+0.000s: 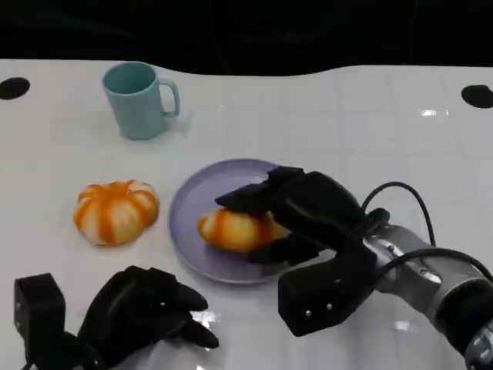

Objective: Grasp the bread from the table and place it into the plate.

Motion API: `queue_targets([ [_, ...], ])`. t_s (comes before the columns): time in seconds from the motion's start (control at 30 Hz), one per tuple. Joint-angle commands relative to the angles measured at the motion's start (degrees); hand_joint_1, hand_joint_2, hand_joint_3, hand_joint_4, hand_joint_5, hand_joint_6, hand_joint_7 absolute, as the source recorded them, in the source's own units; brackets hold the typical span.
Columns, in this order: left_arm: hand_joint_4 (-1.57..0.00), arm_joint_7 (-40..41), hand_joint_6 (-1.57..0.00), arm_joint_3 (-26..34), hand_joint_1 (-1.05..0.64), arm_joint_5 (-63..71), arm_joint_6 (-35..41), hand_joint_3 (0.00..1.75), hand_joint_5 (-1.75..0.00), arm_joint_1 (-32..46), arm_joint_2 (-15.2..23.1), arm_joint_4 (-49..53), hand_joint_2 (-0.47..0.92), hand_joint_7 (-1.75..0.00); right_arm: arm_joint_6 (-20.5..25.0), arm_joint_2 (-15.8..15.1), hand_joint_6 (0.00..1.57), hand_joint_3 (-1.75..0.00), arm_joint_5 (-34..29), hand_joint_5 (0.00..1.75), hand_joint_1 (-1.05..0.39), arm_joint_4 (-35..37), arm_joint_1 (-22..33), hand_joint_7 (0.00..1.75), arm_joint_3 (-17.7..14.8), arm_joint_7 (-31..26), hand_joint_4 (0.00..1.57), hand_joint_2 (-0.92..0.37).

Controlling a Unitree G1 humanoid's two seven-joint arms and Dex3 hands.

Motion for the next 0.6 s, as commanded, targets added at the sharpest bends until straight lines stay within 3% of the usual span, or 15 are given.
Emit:
queue_targets([
  [0.03,-1.57,0.0,-1.56,0.1,-1.05,0.2,0.1,0.0,-0.2,0.8,0.6,-0.1,0.72,-0.01,0.4,-1.4,0.39,-0.37,0.8,0.51,-0.71,-2.2,0.7,0.04,-0.4,1.1,0.17,-0.92],
  [0.37,-1.57,0.6,-1.56,-0.2,-1.05,0.8,-0.1,0.0,-0.21,0.9,0.8,-0.4,0.73,0.0,-0.1,-6.0,0.4,-0.38,1.6,0.53,-0.7,-8.5,4.3,0.04,-1.6,3.9,0.2,-0.92],
  [0.6,-1.57,0.4,-1.56,-0.2,-1.05,0.2,1.1,0.0,-0.2,0.9,0.8,-0.6,0.72,0.0,-3.0,-9.1,0.45,-0.35,6.8,0.57,-0.68,-14.2,9.5,0.05,-5.0,6.2,0.26,-0.92],
])
